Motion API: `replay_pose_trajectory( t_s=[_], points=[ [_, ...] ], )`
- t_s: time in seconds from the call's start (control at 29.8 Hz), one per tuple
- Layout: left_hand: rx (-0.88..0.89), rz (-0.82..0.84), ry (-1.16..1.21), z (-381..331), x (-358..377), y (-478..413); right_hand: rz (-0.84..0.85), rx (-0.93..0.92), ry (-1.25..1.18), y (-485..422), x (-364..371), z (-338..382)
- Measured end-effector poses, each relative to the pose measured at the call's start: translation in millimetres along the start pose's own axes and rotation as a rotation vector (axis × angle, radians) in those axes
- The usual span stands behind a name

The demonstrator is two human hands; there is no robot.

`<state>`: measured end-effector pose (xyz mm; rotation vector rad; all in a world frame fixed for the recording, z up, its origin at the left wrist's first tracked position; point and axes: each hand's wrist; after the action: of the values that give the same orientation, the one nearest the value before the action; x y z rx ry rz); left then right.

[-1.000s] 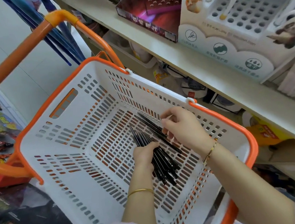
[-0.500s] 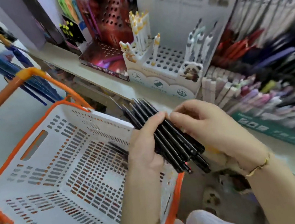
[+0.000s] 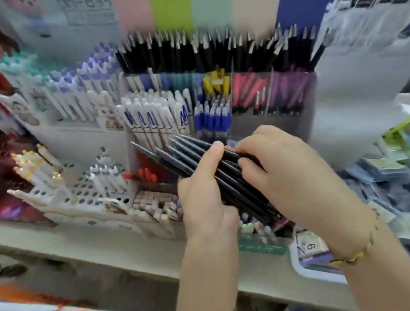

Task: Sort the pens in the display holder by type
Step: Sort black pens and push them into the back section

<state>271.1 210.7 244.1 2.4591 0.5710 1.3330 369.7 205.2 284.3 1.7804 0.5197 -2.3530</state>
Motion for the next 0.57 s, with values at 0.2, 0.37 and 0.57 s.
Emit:
replay_pose_trajectory(
  t_s=[0.2,0.37,0.57],
  points=[
    [0.020,-0.043,-0.030,15.8,29.3,-11.1,-0.145,0.078,-0.160,-11.7,-6.0,-32.9],
    [0.055,-0.013,-0.117,6.0,34.3,-22.0,-0.240,0.239,-0.540,-32.0,5.3,-43.2],
    [0.089,0.040,-0.160,-8.2,33.3,-24.9,-0.460,0.332,-0.530,-72.6,19.3,-48.6]
  ],
)
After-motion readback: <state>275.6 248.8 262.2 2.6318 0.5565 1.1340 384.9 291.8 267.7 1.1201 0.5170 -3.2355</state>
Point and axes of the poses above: each hand's wrist, its own y-axis away from the middle knuckle, its own x-axis out of the palm, z = x × y, and after that the axes turned 8 degrees about y, right-handed
